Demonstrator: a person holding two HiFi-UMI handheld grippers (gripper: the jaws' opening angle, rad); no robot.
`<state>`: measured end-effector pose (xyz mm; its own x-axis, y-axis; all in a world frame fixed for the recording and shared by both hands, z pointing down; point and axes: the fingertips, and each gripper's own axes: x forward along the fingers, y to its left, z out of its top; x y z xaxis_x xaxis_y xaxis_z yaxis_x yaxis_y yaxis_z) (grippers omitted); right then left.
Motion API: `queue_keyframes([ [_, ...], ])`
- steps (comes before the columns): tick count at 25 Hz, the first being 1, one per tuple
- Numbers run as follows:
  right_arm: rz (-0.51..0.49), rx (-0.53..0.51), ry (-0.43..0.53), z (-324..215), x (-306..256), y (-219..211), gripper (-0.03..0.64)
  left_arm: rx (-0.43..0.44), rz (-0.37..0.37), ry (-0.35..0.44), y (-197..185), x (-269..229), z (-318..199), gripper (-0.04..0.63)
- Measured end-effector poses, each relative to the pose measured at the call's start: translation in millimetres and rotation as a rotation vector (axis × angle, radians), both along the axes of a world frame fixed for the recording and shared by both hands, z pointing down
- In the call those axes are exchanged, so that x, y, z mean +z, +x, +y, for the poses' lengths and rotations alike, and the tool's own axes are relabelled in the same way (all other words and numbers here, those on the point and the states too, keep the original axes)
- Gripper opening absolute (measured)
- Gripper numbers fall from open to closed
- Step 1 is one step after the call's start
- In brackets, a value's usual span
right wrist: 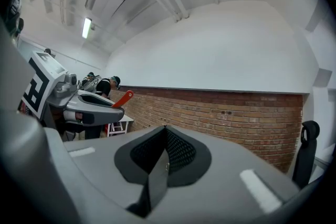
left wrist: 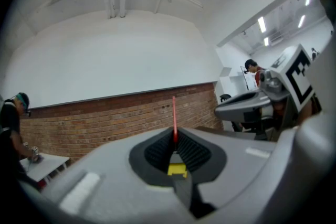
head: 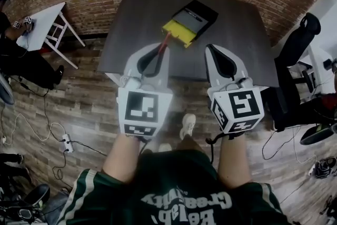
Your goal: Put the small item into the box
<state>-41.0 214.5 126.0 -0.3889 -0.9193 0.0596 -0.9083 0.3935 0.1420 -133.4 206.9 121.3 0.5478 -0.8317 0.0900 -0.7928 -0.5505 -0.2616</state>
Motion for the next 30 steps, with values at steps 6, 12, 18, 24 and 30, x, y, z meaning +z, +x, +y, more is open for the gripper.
queue_keyframes([
  [6, -0.001, -0.016, -0.016, -38.0, 9.1, 14.7, 0.006, -0.005, 0.003, -0.004, 15.6, 6.8, -34.8, 0.014],
  [12, -0.003, -0.032, -0.020, -85.2, 12.0, 28.6, 0.006, -0.014, -0.003, 0.001, 32.6, 8.1, -77.8, 0.014],
  [18, -0.005, -0.054, -0.014, -131.2, 9.9, 40.9, 0.006, -0.034, -0.006, -0.004, 45.3, 8.2, -122.4, 0.014],
  [24, -0.001, -0.071, -0.026, -168.9, 14.8, 51.0, 0.006, -0.042, -0.014, -0.027, 58.4, 15.1, -158.3, 0.014],
  [30, -0.002, -0.083, -0.039, -196.4, 24.2, 65.0, 0.006, -0.046, -0.022, -0.049, 74.7, 25.6, -183.0, 0.014],
])
